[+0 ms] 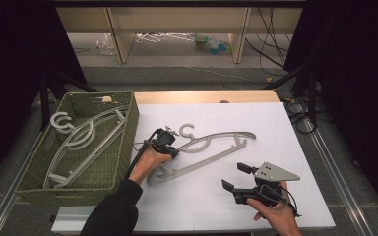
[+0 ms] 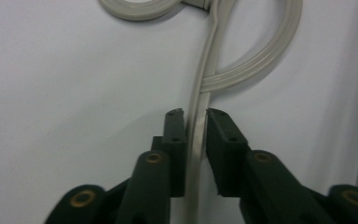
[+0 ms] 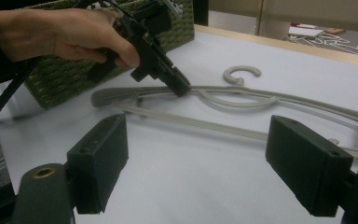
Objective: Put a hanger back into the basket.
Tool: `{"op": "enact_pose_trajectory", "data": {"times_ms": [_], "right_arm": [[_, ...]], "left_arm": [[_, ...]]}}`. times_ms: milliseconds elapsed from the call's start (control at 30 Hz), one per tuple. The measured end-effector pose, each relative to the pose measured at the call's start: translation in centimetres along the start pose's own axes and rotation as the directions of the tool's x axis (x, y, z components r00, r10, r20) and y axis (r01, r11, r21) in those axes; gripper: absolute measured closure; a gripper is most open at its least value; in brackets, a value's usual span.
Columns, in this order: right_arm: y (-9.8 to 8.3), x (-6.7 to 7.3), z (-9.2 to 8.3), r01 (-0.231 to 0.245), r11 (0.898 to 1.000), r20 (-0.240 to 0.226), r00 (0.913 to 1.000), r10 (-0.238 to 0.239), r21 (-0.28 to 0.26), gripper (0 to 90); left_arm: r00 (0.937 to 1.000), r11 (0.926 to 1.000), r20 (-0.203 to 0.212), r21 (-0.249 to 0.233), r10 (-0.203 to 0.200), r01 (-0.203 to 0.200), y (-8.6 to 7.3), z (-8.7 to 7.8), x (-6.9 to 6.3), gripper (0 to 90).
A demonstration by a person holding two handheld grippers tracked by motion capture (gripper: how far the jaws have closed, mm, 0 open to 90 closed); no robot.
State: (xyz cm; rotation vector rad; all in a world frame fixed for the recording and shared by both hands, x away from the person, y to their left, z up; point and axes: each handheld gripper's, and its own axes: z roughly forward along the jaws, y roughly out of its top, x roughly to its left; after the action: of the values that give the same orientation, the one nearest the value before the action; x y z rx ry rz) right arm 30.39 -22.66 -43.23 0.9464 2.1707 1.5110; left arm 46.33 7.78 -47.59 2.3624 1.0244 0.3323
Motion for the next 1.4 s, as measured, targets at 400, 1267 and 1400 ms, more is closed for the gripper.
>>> {"op": "enact_pose_trajectory", "data": {"times_ms": [400,1267,1400], "right_arm": [[-0.1,0.0,0.2,-0.003,1.0,-0.008,1.0,0.002,-0.012,22.0],[-0.1,0.0,0.2,-0.018,1.0,-0.008,0.9998,0.018,-0.005,22.1],[-0.1,-0.1,0.1,-0.013,1.0,-0.003,0.9999,0.013,0.01,22.1]], "left_arm": [[0.9985,0.9996,0.052,0.023,0.014,-0.015,0.1,-0.1,0.2,76.2],[0.9933,0.9828,0.11,-0.176,-0.037,0.056,-0.3,-3.5,-0.8,81.4],[0.9914,0.9801,0.124,-0.188,-0.041,0.064,-0.4,-3.5,-1.0,81.4]]}}
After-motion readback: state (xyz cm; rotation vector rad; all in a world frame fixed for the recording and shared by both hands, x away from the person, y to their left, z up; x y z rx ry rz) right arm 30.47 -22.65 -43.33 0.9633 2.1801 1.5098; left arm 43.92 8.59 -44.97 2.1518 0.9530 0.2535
